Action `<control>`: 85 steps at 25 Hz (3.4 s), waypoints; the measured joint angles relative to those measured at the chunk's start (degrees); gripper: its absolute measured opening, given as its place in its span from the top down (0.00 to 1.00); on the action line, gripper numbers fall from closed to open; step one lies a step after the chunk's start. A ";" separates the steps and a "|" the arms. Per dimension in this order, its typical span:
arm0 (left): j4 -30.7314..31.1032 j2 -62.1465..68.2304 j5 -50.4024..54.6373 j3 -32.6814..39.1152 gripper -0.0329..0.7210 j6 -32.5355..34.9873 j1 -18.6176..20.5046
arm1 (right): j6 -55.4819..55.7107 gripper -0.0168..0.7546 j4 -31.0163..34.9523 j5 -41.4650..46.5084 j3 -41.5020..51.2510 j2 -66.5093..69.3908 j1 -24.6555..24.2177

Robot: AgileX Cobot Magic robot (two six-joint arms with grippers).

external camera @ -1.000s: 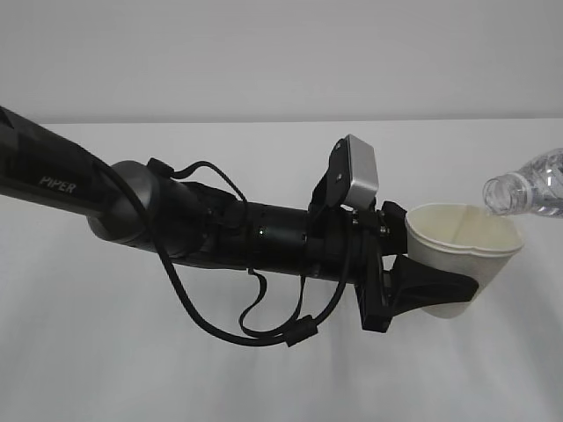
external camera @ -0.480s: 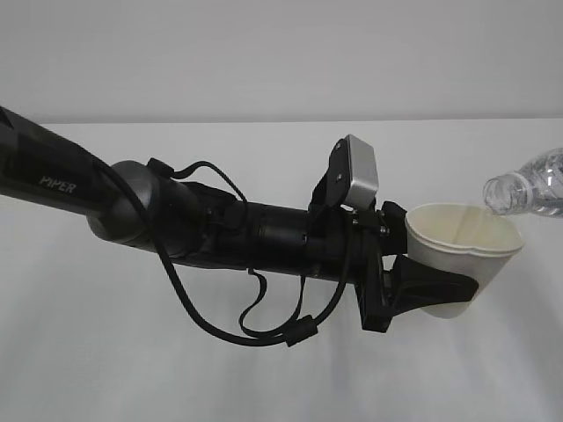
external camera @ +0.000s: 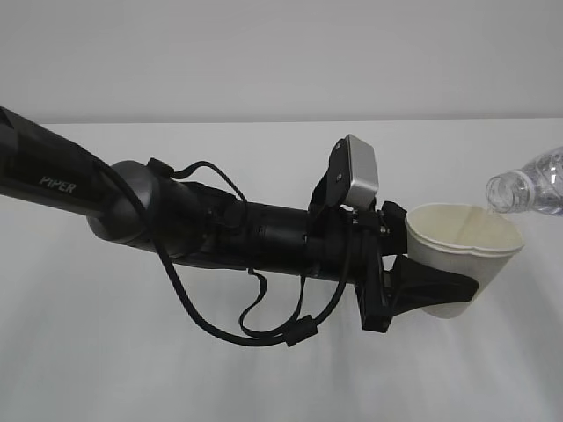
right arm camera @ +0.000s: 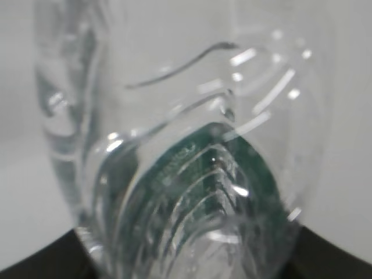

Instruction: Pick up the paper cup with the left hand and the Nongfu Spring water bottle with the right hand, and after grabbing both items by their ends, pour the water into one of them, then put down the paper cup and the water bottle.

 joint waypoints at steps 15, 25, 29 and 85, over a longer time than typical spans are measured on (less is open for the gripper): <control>0.00 0.00 0.00 0.00 0.40 0.00 0.00 | 0.00 0.47 0.00 0.14 0.00 0.00 0.00; 0.00 0.00 0.00 0.00 0.40 0.00 0.00 | -1.07 0.47 0.00 0.14 0.00 0.00 0.00; 0.00 0.00 0.00 0.00 0.40 0.00 0.00 | -1.19 0.47 0.00 0.14 0.00 0.00 0.00; 0.45 0.00 0.13 0.00 0.40 0.00 0.00 | -4.38 0.47 0.00 1.74 0.00 -0.10 0.00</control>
